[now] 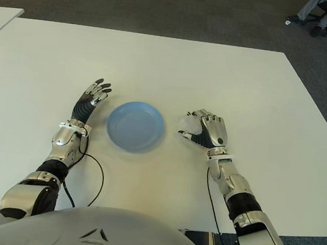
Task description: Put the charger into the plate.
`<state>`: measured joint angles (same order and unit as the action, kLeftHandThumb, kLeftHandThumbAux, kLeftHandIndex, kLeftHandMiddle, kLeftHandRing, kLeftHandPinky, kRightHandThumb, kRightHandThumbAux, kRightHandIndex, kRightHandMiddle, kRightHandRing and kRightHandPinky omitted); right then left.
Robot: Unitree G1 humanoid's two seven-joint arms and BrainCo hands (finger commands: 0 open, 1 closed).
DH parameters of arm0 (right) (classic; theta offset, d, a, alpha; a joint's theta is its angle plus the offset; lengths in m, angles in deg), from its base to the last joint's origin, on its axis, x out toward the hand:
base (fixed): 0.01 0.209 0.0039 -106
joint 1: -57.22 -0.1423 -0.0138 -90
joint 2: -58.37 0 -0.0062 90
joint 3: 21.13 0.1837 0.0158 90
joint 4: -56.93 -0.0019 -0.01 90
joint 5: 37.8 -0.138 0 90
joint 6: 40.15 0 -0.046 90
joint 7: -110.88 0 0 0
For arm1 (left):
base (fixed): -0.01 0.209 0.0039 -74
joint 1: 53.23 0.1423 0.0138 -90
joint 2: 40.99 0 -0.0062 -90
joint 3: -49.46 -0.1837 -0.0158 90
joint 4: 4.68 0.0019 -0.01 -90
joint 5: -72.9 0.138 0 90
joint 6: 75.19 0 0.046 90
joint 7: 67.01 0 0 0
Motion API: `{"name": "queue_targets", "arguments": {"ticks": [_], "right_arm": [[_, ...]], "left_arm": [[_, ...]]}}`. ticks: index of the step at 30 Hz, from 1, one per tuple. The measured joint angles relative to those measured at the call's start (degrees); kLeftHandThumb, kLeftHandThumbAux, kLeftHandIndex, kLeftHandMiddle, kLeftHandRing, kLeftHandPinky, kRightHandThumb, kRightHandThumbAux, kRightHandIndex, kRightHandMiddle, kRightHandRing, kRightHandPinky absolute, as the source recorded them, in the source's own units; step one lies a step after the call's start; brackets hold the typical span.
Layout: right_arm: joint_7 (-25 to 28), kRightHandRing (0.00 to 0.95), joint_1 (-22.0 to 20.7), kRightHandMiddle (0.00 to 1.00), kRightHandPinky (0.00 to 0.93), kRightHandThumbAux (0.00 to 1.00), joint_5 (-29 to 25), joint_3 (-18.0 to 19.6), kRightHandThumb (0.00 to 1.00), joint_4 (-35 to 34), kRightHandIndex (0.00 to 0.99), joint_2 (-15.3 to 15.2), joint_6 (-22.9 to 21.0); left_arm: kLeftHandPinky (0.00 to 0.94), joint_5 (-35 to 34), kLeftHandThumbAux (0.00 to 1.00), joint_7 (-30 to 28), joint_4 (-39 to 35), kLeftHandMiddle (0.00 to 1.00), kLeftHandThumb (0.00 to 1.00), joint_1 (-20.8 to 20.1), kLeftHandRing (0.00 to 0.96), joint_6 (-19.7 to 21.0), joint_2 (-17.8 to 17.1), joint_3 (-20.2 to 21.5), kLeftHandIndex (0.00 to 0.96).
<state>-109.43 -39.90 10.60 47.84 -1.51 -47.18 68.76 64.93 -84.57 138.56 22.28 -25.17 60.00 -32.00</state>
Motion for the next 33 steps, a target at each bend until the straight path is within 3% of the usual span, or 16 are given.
{"name": "queue_targets", "arguments": {"ticks": [12, 33], "right_arm": [[1.0, 0.841, -0.2, 0.841, 0.864, 0.704, -1.7, 0.2, 0.736, -0.6, 0.441, 0.1, 0.9], [5.4, 0.872, 0.2, 0.868, 0.882, 0.709, -4.1, 1.7, 0.730, -3.2, 0.440, 0.1, 0.9]], "left_arm": [[0.135, -0.1, 0.500, 0.0, 0.3, 0.180, 0.000, -0.1, 0.184, -0.2, 0.0, 0.3, 0.010], [0.155, -1.2, 0.483, 0.0, 0.2, 0.187, 0.000, -0.1, 0.197, 0.0, 0.4, 1.6, 0.029]]}}
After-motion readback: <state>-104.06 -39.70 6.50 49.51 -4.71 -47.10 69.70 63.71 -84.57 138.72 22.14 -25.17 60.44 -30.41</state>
